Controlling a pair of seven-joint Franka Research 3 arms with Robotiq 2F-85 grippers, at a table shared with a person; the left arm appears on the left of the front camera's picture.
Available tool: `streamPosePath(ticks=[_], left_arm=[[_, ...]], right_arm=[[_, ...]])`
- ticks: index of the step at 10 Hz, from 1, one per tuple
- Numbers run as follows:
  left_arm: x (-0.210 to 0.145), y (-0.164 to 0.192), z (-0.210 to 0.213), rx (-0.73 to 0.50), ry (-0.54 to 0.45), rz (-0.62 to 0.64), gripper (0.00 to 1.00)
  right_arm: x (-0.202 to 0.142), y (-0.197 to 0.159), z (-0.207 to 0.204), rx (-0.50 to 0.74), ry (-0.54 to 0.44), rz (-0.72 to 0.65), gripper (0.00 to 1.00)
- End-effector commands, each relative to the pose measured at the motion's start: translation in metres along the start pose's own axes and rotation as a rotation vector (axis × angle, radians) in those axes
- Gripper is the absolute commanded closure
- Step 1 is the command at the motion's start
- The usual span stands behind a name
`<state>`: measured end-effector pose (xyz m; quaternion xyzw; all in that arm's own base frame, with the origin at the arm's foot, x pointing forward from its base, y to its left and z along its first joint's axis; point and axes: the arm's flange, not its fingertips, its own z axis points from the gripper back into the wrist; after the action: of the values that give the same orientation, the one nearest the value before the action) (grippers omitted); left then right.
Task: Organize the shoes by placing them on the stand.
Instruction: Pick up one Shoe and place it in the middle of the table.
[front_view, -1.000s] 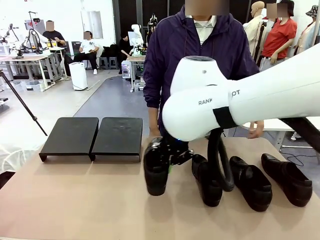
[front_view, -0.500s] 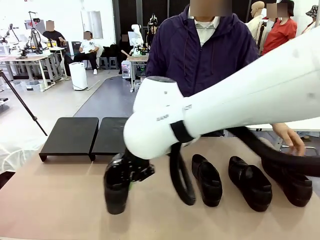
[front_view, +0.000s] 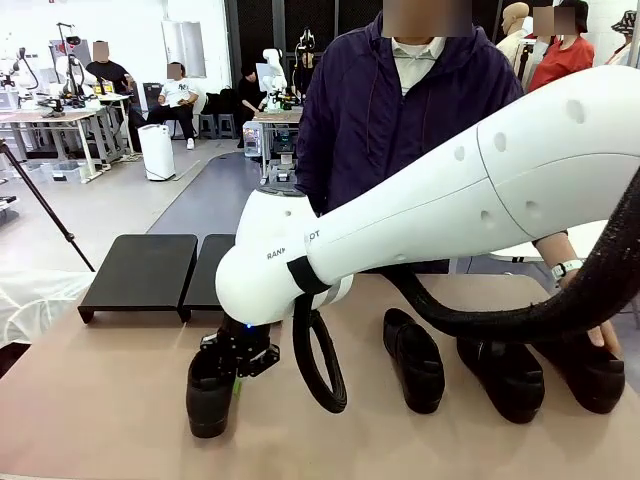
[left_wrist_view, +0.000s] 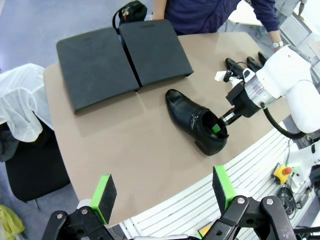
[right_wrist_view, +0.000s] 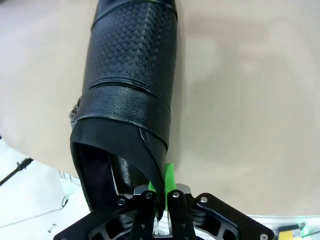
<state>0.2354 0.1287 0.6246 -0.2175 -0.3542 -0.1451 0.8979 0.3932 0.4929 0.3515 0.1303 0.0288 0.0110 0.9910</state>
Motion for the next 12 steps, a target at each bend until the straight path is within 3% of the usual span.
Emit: streamPosePath(ticks=[1, 4, 5, 6, 7, 12], left_arm=[[-0.001, 0.001, 0.001, -0.005, 0.003, -0.014, 0.00], [-0.001, 0.001, 0.001, -0.005, 0.003, -0.014, 0.00], [-0.001, 0.001, 0.001, -0.005, 0.003, -0.014, 0.00], [-0.001, 0.001, 0.001, -0.005, 0.003, -0.014, 0.00], [-0.001, 0.001, 0.001, -0.005, 0.003, -0.014, 0.00], [-0.001, 0.001, 0.001, -0.005, 0.003, -0.014, 0.00]], right_arm=[[-0.013, -0.001, 0.016, -0.086, -0.039, -0.106, 1.00], [-0.009, -0.007, 0.000, -0.114, 0.020, -0.115, 1.00], [-0.008, -0.007, 0.001, -0.105, 0.029, -0.105, 0.74], [-0.008, -0.008, 0.000, -0.103, 0.030, -0.105, 0.14], [-0.008, -0.010, 0.001, -0.096, 0.031, -0.108, 0.00], [-0.010, -0.016, 0.018, -0.065, -0.022, -0.104, 0.00]])
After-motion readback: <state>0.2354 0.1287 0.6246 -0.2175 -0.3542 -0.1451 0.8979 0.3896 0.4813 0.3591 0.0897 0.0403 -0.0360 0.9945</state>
